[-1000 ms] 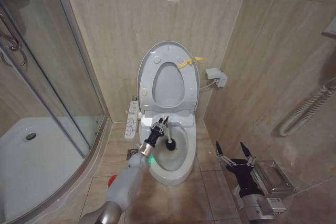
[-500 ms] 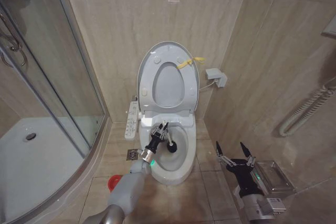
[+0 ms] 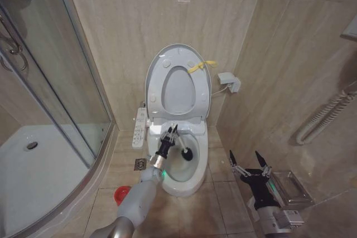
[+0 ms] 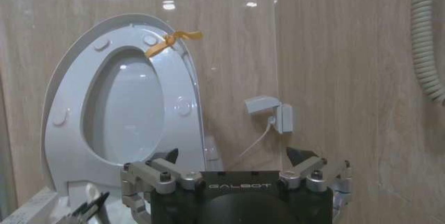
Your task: Open the toilet lid, clean the toilet bowl with a toilet brush, close the toilet lid, and flush.
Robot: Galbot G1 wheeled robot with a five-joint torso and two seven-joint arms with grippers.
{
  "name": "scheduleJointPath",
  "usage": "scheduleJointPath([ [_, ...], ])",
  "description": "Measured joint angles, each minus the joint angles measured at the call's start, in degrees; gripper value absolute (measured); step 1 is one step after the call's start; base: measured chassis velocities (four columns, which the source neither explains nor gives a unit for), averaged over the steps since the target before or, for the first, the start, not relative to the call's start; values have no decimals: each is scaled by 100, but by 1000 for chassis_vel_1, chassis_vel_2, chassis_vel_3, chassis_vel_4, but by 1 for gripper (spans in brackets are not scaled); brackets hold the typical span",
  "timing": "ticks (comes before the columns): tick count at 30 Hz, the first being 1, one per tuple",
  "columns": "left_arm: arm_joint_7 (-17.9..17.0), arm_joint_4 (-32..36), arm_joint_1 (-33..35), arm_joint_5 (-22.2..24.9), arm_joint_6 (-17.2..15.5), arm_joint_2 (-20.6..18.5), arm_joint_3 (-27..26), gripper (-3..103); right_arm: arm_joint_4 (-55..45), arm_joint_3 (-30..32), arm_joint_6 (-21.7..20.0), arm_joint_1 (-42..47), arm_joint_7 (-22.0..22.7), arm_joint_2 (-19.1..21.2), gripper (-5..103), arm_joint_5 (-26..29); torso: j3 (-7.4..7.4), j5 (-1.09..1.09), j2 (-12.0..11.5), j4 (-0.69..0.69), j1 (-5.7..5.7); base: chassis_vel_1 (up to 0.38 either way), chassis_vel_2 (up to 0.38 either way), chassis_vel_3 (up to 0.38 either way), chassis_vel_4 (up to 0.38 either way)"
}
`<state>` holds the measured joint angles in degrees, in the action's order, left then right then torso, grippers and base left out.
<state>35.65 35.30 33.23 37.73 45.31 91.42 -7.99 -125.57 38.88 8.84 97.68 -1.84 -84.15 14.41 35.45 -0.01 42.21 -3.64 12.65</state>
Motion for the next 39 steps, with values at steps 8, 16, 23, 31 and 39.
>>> scheduleJointPath([
  [8,16,-8,80,-715,132,-149,-133,22,0,0,0,0,0,0,100,0,0,1,0,0,0,0,0,0,0],
  [16,-177,701,171,366,-232,-164,45,22,0,0,0,0,0,0,100,0,0,0,0,-3,0,0,0,0,0],
  [23,53,-199,-53,61,19,-37,-91,22,0,0,0,0,0,1,100,0,-1,2,0,0,0,0,0,0,0],
  [31,-73,-19,-17,-403,98,-82,-139,22,0,0,0,0,0,0,100,0,0,1,0,-2,0,0,0,0,0],
  [39,-108,420,98,694,-327,-11,18,22,0,0,0,0,0,0,100,0,0,1,0,-4,0,0,0,0,0],
])
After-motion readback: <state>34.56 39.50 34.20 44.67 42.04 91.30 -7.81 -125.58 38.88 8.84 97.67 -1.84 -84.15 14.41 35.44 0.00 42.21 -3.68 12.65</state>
